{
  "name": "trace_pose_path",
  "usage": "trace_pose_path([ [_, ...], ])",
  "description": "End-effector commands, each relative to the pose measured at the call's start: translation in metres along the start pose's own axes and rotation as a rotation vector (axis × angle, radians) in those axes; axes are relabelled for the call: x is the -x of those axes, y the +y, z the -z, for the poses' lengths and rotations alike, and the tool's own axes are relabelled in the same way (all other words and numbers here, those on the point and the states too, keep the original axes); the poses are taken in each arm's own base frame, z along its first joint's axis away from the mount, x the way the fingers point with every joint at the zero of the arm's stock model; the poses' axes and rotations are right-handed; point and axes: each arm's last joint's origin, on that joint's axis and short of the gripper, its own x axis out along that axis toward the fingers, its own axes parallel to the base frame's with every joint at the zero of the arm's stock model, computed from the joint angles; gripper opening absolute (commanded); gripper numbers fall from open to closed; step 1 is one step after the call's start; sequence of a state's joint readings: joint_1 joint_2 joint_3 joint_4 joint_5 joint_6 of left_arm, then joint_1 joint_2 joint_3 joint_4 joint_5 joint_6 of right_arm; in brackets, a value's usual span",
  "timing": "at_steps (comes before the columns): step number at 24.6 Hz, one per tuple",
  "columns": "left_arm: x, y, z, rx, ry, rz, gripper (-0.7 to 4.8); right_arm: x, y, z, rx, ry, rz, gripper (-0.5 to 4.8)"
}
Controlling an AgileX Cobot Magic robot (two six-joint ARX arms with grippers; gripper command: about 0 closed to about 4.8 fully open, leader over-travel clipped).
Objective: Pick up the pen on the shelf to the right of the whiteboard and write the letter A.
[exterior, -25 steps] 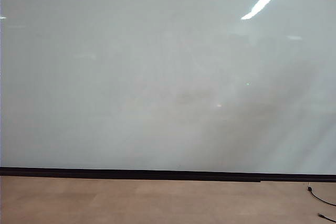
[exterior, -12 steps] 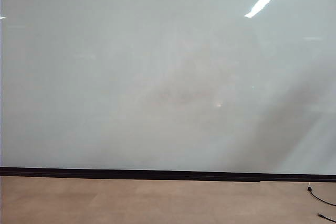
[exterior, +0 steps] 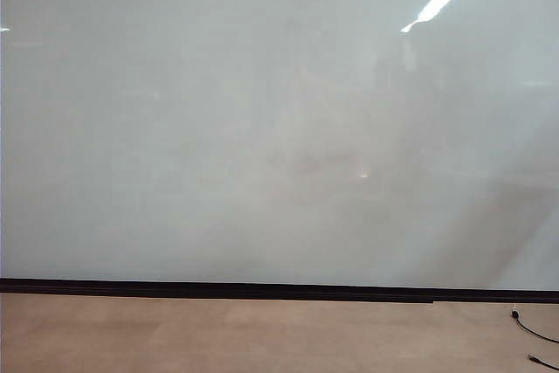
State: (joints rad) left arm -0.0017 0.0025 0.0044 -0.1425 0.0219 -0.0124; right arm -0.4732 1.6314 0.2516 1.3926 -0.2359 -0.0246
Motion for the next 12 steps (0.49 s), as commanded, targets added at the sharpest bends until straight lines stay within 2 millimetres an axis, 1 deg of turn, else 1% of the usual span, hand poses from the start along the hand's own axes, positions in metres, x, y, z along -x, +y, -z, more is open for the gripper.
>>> trace_pose_path([
  [1,0.0,0.0,-0.001,-0.004,-0.01,0.001,-0.04,-0.014,-0.002,0.002,0.006,-0.011,-0.058,4.79],
  [4,0.0,0.0,-0.001,-0.005,-0.01,0.001,-0.04,-0.026,-0.004,0.004,0.013,-0.012,-0.098,4.79],
  [5,0.0,0.0,-0.002,-0.004,-0.01,0.001,-0.05,-0.035,-0.007,0.005,0.018,-0.02,-0.128,4.79],
  [6,0.0,0.0,-0.001,-0.004,-0.01,0.001,-0.04,-0.039,-0.009,0.005,0.021,-0.024,-0.142,4.79],
  [7,0.0,0.0,-0.002,-0.005,-0.01,0.001,-0.05,-0.046,-0.014,0.006,0.023,-0.03,-0.172,4.79],
  [8,0.0,0.0,-0.001,-0.005,-0.01,0.0,-0.05,-0.05,-0.017,0.006,0.025,-0.033,-0.186,4.72],
  [9,0.0,0.0,-0.002,-0.004,-0.01,0.0,-0.05,-0.054,-0.023,0.008,0.025,-0.033,-0.2,4.51],
  [11,0.0,0.0,-0.002,-0.004,-0.01,0.001,-0.05,-0.06,-0.03,0.011,0.025,-0.033,-0.23,4.47],
  [12,0.0,0.0,-0.001,-0.005,-0.01,0.001,-0.05,-0.061,-0.03,0.01,0.026,-0.037,-0.234,4.47],
])
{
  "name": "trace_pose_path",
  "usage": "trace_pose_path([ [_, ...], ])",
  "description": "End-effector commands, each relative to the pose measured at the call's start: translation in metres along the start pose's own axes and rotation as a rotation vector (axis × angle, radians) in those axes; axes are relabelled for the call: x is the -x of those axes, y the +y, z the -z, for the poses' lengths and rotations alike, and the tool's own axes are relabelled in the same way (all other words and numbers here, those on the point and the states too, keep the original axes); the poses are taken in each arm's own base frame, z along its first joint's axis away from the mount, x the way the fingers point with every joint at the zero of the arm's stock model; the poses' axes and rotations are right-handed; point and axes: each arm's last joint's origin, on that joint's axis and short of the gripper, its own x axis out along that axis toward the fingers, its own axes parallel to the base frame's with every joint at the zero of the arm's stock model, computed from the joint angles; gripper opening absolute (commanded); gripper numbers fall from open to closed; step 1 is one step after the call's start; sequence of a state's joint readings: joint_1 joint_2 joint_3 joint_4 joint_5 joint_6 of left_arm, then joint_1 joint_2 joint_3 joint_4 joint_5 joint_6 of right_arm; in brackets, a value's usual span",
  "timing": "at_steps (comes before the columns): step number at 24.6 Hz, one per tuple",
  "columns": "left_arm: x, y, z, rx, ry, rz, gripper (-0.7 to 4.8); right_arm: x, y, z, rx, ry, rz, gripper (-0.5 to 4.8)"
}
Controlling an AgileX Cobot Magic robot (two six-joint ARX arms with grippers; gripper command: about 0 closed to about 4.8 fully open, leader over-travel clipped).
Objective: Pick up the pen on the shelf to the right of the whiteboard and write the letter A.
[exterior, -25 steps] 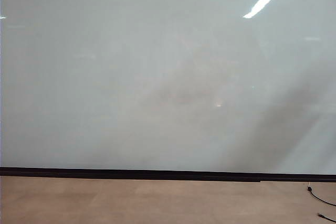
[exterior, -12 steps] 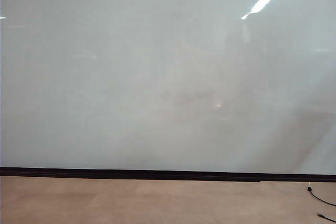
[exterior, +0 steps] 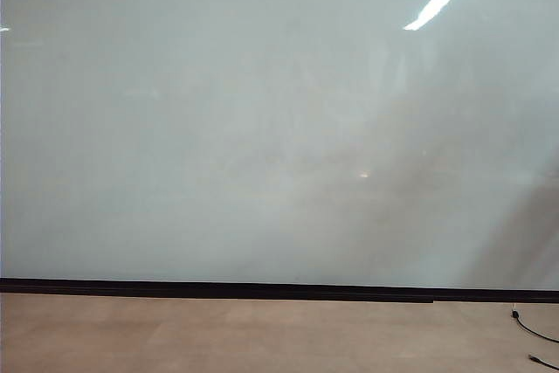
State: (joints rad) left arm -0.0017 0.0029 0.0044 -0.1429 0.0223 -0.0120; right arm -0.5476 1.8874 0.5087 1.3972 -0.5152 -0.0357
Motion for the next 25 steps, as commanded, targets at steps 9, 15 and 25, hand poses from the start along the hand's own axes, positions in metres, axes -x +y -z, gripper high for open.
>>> trace_pose_path([
  [9,0.0,0.0,-0.002,-0.004,-0.01,0.0,-0.05,-0.012,-0.006,-0.004,-0.049,-0.039,-0.047,4.36],
  [15,0.0,0.0,-0.002,-0.004,-0.011,0.0,-0.05,-0.015,-0.003,-0.005,-0.108,-0.039,-0.034,4.07],
  [25,0.0,0.0,-0.002,-0.004,-0.011,0.0,-0.05,-0.025,0.0,0.008,-0.161,-0.007,-0.078,3.98],
])
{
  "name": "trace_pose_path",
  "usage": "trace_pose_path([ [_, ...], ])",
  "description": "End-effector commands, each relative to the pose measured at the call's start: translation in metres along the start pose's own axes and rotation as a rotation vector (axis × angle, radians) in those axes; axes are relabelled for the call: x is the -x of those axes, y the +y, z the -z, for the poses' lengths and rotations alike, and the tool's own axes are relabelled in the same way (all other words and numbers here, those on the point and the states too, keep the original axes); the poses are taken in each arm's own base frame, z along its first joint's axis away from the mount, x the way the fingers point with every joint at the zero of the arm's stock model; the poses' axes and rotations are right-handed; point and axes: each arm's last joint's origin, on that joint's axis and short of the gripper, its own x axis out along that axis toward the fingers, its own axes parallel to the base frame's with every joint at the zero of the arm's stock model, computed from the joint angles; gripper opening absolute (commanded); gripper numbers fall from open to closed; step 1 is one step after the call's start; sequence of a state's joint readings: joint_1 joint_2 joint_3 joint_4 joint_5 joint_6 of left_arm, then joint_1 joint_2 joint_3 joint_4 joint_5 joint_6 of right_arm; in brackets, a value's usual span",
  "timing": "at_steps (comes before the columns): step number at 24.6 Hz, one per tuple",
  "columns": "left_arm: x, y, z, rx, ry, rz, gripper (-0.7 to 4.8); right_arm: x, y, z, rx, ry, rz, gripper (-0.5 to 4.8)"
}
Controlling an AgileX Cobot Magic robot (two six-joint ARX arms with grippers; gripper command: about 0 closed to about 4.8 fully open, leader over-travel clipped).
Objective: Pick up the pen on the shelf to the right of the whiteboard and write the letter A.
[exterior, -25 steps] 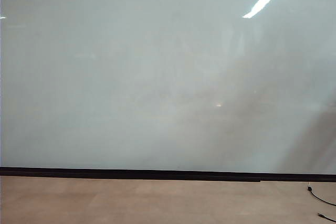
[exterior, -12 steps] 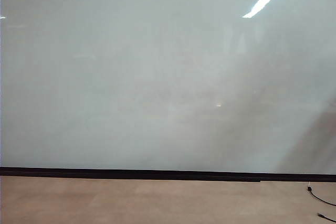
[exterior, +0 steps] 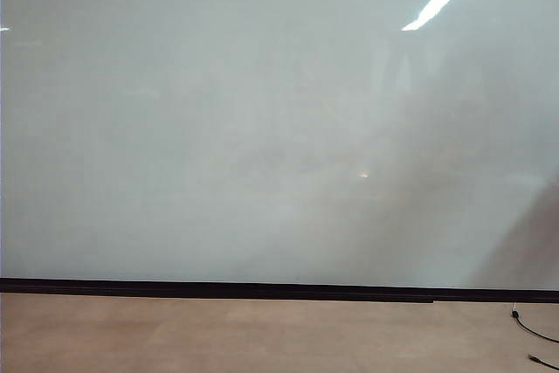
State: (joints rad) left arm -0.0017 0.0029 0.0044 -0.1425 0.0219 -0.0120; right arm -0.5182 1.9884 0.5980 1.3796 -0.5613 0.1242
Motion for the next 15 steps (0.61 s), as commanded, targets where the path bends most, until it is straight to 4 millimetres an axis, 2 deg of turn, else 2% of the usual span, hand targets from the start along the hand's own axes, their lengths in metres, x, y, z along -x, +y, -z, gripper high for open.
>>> trace_pose_path([
  [1,0.0002,0.0,-0.0015,-0.004,-0.01,0.001,-0.05,-0.0014,0.0014,-0.0055,0.016,-0.037,-0.004,3.98],
  [15,0.0002,0.0,-0.0015,-0.004,-0.01,0.001,-0.05,-0.0025,0.0005,-0.0073,0.053,-0.046,0.001,3.77],
])
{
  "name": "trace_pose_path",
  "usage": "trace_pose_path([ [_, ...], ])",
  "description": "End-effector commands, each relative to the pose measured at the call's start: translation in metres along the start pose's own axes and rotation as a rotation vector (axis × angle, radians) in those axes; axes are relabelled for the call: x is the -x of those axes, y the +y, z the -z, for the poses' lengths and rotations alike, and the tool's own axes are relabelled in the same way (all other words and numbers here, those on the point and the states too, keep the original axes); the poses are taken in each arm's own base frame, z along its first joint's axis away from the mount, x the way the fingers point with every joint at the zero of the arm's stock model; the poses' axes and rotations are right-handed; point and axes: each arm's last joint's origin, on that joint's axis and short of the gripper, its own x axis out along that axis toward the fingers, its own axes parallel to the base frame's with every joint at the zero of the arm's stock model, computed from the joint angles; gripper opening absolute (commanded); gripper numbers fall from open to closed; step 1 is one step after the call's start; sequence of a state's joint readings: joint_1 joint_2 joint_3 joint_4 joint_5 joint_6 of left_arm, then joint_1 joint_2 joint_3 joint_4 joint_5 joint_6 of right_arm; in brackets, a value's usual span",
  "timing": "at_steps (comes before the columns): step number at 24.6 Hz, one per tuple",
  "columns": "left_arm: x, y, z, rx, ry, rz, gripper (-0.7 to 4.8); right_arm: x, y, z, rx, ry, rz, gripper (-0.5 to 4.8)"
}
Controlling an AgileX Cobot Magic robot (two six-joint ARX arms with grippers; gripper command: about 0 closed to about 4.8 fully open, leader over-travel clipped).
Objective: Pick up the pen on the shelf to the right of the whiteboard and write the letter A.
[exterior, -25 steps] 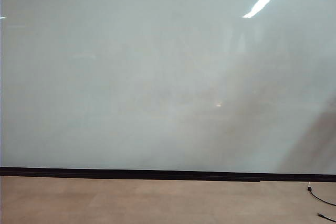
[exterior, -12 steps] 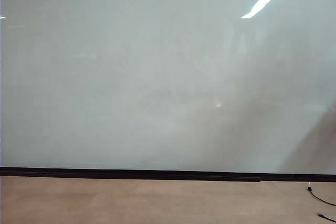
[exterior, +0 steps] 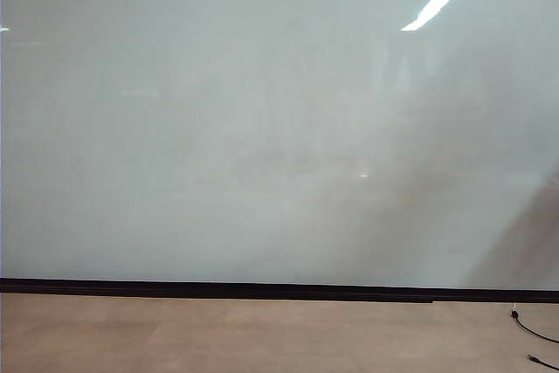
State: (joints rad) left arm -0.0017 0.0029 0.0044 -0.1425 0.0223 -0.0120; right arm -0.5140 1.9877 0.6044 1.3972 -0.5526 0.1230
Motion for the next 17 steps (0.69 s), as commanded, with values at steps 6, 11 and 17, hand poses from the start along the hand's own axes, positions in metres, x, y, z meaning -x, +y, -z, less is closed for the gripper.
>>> trace_pose_path([
  [6,0.0,0.0,-0.002,-0.004,-0.01,0.0,-0.05,0.0,0.0,-0.005,0.065,-0.026,0.0,3.66],
  [11,0.0,0.0,-0.002,-0.004,-0.01,0.0,-0.04,0.0,0.0,-0.006,0.068,-0.031,-0.006,3.66],
  [17,0.0,0.0,-0.002,-0.004,-0.01,0.0,-0.05,0.0,0.001,-0.014,0.086,-0.054,-0.008,3.63],
])
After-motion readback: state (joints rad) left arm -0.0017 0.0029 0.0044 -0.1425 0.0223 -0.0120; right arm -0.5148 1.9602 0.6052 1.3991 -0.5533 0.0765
